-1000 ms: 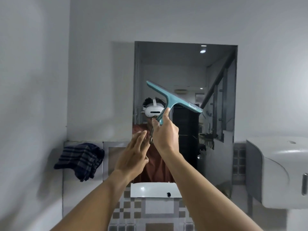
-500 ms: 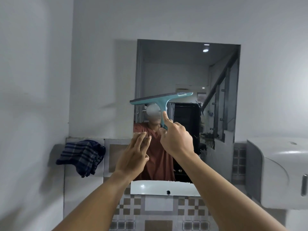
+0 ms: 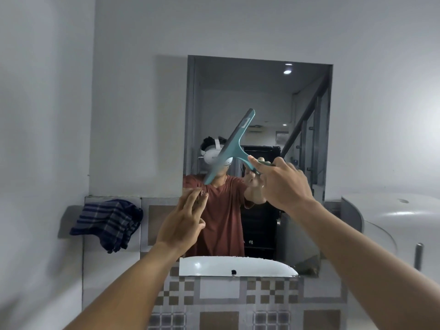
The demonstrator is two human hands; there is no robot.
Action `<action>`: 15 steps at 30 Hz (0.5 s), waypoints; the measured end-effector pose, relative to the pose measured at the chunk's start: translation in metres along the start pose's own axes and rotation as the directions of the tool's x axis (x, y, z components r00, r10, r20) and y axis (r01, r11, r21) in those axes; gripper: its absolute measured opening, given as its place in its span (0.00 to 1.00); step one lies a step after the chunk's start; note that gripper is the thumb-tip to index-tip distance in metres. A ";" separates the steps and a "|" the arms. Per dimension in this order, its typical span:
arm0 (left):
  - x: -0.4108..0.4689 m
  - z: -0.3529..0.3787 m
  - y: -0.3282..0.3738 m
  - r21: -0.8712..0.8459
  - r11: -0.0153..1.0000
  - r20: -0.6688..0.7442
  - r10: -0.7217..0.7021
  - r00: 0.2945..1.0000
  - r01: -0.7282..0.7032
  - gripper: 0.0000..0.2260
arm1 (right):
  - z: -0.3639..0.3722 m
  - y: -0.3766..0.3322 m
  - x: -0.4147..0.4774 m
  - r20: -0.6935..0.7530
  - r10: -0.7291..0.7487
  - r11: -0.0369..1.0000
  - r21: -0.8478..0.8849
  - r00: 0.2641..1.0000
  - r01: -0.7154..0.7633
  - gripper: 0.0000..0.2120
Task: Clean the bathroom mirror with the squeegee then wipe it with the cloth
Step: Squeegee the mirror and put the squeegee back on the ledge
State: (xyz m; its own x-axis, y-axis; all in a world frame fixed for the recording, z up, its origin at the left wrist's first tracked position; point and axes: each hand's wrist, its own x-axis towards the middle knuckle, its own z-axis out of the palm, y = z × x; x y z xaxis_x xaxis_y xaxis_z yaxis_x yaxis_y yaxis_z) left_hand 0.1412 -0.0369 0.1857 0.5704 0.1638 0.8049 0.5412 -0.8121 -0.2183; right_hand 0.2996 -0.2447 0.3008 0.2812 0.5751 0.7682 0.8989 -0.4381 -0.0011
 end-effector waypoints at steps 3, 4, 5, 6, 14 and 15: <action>0.000 -0.001 0.001 -0.004 1.000 -0.011 0.002 1.000 -0.002 0.40 | -0.004 0.012 0.004 0.016 -0.016 0.999 -0.049 1.000 0.017 0.30; 0.001 -0.002 0.001 0.001 1.000 -0.015 0.004 1.000 -0.004 0.40 | -0.005 0.015 0.005 0.020 -0.025 0.997 -0.070 0.999 0.027 0.31; 0.001 -0.002 0.002 0.006 1.000 -0.019 0.005 1.000 -0.005 0.40 | -0.006 0.019 0.005 0.022 -0.036 0.995 -0.093 0.999 0.038 0.31; 0.001 -0.003 0.002 0.011 1.000 -0.022 0.006 1.000 -0.005 0.40 | -0.008 0.022 0.006 0.021 -0.047 0.992 -0.114 0.999 0.049 0.31; 0.017 -0.017 0.003 -0.034 0.999 -0.120 0.009 0.993 -0.013 0.22 | -0.015 0.054 0.005 -0.009 -0.045 0.984 -0.172 0.999 0.043 0.31; 0.025 -0.021 0.003 -0.040 0.999 -0.150 0.007 0.989 -0.013 0.20 | -0.014 0.058 0.004 -0.015 -0.042 0.984 -0.175 0.999 0.038 0.31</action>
State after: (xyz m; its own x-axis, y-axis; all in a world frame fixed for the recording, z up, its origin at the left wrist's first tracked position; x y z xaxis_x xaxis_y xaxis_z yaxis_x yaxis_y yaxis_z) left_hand 0.1442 -0.0474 0.2165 0.4751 0.0724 0.8769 0.5086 -0.8358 -0.2066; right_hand 0.3482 -0.2778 0.3129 0.2386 0.5828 0.7768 0.8363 -0.5299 0.1407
